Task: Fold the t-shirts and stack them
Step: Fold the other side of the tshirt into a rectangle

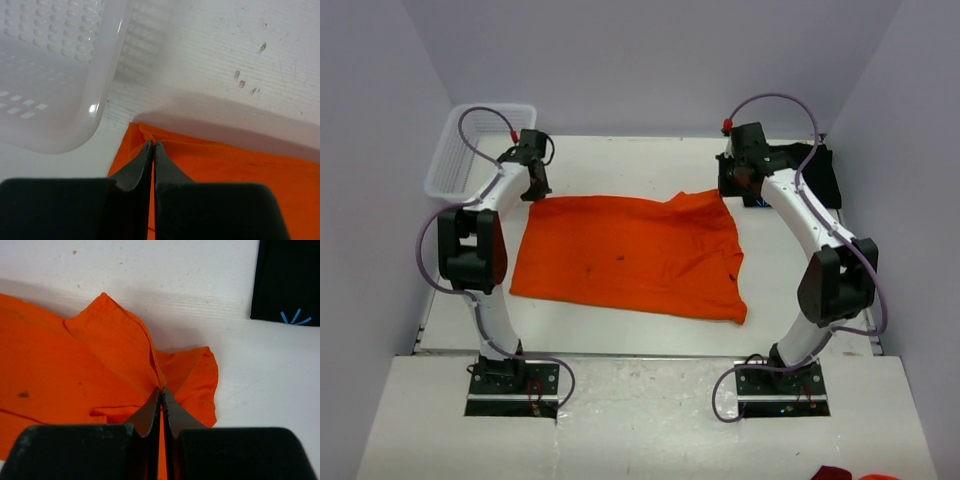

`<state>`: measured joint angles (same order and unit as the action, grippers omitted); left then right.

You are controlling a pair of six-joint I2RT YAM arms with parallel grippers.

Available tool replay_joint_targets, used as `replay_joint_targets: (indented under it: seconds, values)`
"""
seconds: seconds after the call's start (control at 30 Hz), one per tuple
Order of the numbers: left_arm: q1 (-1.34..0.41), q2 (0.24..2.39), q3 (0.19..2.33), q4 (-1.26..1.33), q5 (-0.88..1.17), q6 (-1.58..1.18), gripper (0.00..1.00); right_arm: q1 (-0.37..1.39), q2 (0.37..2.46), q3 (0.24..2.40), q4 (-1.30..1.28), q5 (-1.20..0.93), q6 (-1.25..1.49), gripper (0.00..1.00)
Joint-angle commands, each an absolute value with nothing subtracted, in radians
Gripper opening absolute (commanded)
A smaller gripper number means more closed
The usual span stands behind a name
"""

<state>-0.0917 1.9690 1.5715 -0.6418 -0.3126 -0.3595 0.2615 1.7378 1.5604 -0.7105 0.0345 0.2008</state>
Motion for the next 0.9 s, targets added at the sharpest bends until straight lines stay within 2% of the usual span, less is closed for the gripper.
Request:
replay_joint_targets:
  seconds: [0.0,0.87]
  values:
    - [-0.083,1.866,1.533,-0.658,-0.319,-0.385,0.0,0.275,1.646,1.503,-0.683,0.051,0.229,0.0]
    - [-0.083,1.608,1.235,-0.742,-0.436,-0.411,0.0,0.39,1.266,1.083,-0.752,0.129,0.368,0.0]
